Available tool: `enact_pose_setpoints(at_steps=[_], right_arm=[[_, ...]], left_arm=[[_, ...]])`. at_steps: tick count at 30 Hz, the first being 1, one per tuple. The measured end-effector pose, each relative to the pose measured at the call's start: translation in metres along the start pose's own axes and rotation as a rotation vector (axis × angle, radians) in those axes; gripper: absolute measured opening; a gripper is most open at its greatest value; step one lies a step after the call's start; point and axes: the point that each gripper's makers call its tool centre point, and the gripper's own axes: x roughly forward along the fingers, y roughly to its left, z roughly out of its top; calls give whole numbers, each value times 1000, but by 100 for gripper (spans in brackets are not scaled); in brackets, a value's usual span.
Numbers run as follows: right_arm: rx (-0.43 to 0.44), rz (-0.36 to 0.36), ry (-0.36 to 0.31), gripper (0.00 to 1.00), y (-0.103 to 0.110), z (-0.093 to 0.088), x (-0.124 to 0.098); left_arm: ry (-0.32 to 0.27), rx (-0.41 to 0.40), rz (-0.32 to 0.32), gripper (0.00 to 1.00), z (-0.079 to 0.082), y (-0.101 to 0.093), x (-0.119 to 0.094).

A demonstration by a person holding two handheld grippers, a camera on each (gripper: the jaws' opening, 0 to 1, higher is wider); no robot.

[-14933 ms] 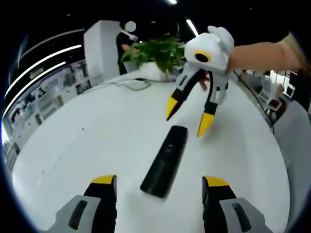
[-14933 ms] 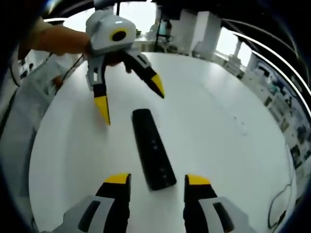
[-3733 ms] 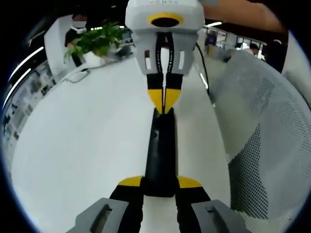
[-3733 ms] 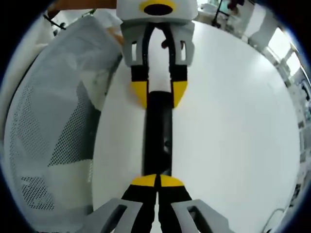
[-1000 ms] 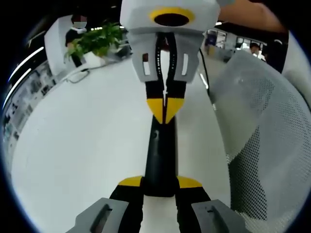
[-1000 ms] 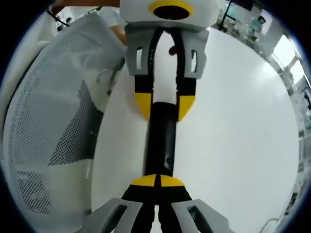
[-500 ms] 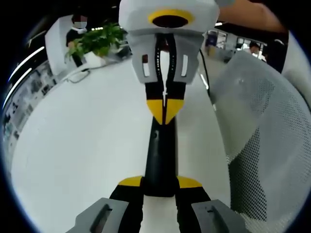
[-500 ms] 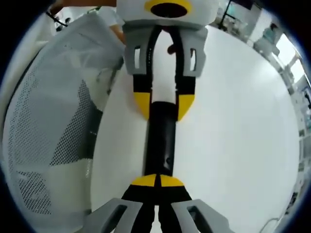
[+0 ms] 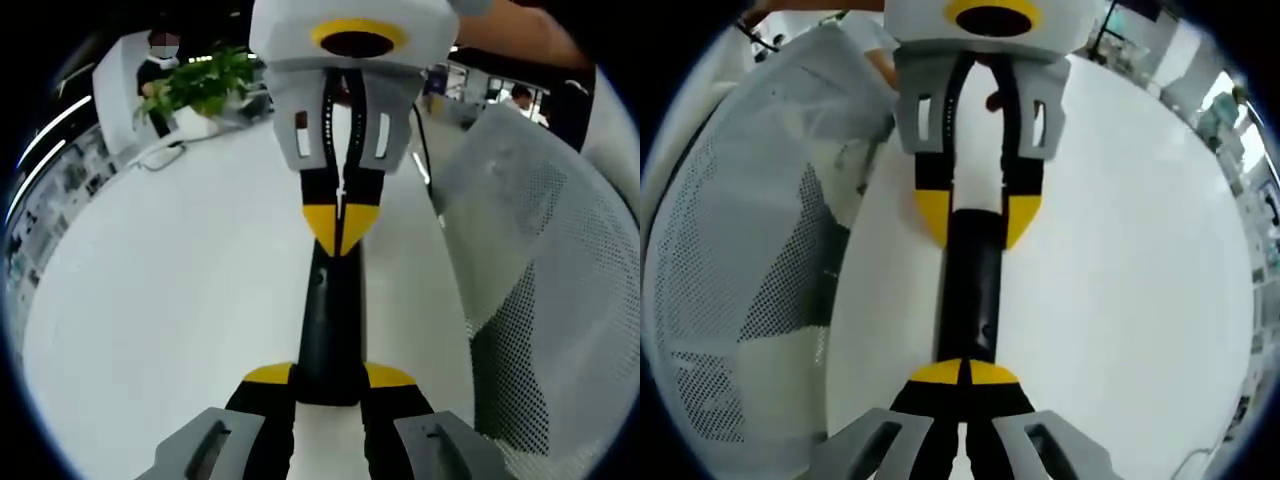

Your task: Press the specified remote control buttons in sequence, fully releasing each button before pressing the next.

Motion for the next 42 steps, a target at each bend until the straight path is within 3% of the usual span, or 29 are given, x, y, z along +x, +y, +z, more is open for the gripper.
enact_pose_setpoints(at_steps=[15, 24, 42], right_arm=[[21, 3, -20, 0, 1, 1, -1], [20, -21, -57, 0, -7, 12, -5], [0, -33, -58, 0, -17, 22, 4]], left_arm=[[2, 4, -2, 24, 0, 0, 0], [-1, 6, -3, 24, 0, 1, 0], [-17, 3, -2, 24, -2, 2, 0]])
